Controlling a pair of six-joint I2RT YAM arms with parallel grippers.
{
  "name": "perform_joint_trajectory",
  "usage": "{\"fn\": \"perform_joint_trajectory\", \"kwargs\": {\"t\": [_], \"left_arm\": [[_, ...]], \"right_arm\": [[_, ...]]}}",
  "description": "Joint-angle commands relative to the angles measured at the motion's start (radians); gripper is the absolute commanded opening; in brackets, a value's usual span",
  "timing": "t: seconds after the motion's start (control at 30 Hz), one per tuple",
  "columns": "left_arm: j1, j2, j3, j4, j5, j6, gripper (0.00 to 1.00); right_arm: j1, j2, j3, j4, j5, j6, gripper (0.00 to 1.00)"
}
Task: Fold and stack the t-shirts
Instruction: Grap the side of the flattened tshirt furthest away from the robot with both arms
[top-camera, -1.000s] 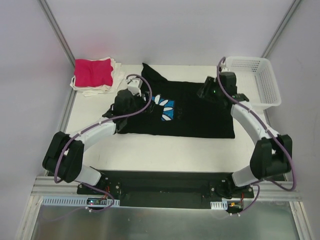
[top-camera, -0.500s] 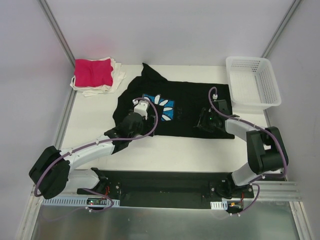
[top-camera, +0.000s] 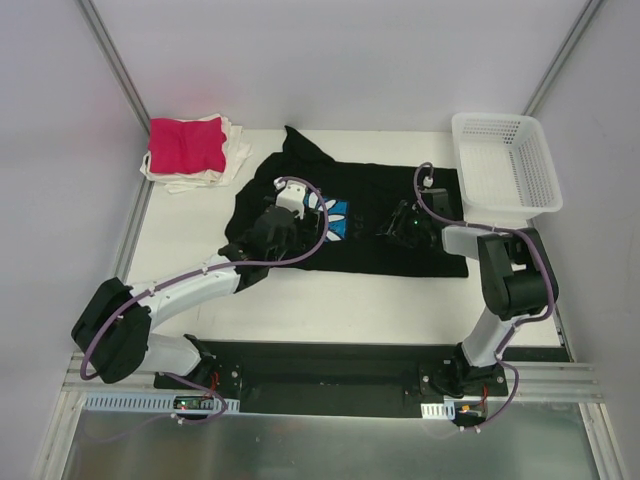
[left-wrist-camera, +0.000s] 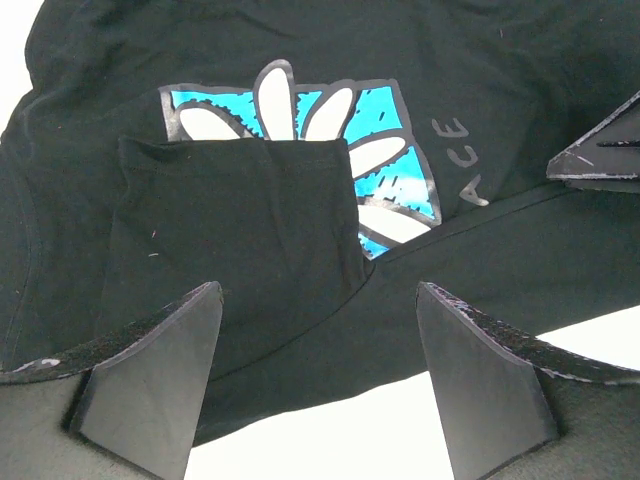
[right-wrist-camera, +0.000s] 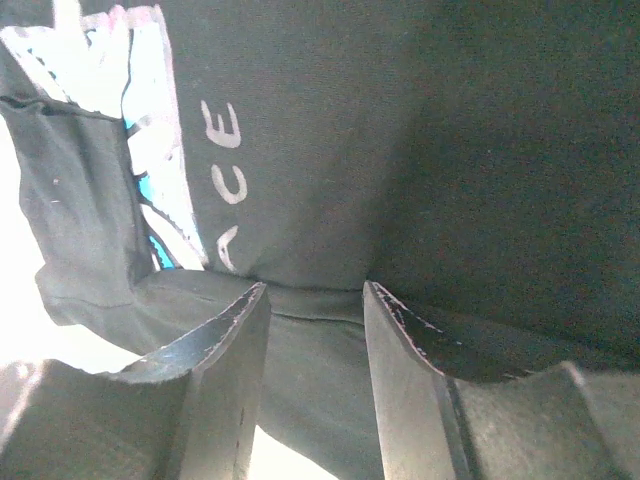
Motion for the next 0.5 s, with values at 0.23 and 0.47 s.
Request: {"fn": "perform_joint_trajectory", "kwargs": {"t": [0.23, 0.47], "left_arm": [[0.006, -0.097, 0.014, -0.046, -0.086, -0.04, 0.77], [0.006, -0.18, -0.027, -0.067, -0.123, -0.056, 0.77]], "right_arm": [[-0.002, -0.055, -0.304, 0.21, -0.038, 0.142, 0.45], [-0.001, -0.265, -0.449, 0.182, -0.023, 0.157, 0.45]]}}
